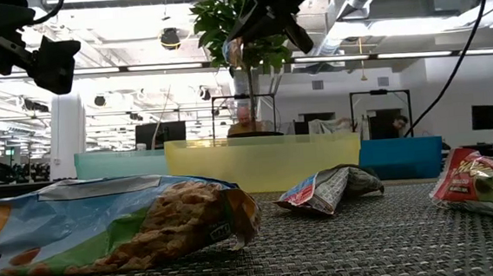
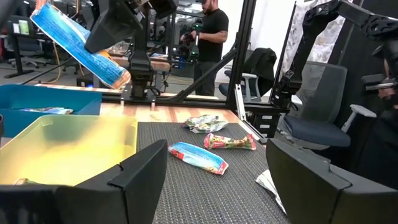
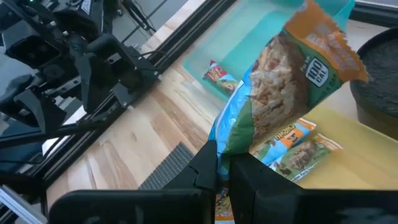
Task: Pick and place Granola Bars by type
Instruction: Put the orange granola bar into the yellow bin
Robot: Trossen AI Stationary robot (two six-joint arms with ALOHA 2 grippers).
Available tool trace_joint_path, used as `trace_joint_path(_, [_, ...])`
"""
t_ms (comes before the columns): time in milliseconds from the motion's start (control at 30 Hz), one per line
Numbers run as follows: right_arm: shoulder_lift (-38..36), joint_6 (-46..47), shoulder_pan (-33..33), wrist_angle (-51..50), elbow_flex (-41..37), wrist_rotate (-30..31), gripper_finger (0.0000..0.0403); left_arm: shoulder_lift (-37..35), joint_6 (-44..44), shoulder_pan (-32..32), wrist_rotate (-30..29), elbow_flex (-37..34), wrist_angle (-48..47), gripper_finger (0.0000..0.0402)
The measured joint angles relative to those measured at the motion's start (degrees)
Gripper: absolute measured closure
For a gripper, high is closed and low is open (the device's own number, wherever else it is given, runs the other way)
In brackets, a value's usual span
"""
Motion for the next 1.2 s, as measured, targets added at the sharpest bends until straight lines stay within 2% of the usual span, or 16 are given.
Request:
trace_joint_path(400, [0.0,6.2,-2.0,-7.3,0.0,-0.3,0.0391,0.0,0.2,0.0,0.0,0.0,0.0,0.0136])
trace_joint_path(500, [0.8,8.0,-2.7,-8.6,0.1,-1.6,0.0391,0.0,-0.1,0.0,0.0,0.0,0.0,0.0136])
trace_joint_path(733, [6.4,12.5,-4.6,-8.2,0.1,-10.8,0.0391,0.0,-0.1,0.0,0.0,0.0,0.0,0.0136])
trace_joint_path(1200, [11.8,16.9,-6.6,-8.8,0.0,-12.2,0.0391,0.0,-0.1,0.0,0.0,0.0,0.0,0.0136])
